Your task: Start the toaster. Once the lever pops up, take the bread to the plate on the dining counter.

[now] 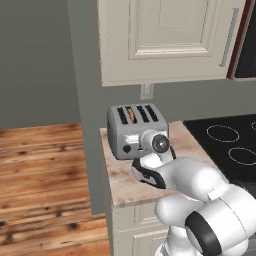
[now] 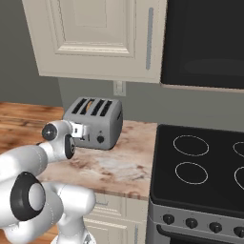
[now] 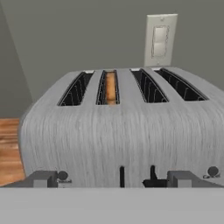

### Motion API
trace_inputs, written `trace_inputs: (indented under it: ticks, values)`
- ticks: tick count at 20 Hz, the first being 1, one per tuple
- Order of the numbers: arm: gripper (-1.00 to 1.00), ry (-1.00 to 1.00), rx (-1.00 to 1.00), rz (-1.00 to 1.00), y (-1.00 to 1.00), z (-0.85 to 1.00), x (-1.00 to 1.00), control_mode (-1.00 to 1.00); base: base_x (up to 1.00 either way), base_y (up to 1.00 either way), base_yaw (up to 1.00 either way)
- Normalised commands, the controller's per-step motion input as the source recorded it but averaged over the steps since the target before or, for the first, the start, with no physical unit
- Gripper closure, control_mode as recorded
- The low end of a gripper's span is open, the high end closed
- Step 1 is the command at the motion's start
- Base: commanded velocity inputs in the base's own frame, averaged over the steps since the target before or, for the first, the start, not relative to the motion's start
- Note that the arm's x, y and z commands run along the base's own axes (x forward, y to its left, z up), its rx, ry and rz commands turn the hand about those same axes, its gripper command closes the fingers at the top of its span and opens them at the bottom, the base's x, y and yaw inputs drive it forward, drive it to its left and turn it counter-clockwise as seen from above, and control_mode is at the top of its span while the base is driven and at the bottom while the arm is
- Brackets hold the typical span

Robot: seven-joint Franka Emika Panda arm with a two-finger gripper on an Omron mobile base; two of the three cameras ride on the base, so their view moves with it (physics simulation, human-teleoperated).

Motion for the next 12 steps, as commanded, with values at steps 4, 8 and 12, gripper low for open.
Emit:
trace_inputs:
  ticks: [4,8,12]
  values:
    - [-1.00,-0.10,0.00,0.00,0.00,0.16,0.03,-1.00,0.00,0.00,0.00]
    - [-1.00,-0.11,0.00,0.00,0.00,0.20,0.07,-1.00,0.00,0.00,0.00]
    - [-1.00,-0.08,0.00,0.00,0.00,0.16,0.10,-1.00,0.00,0.00,0.00]
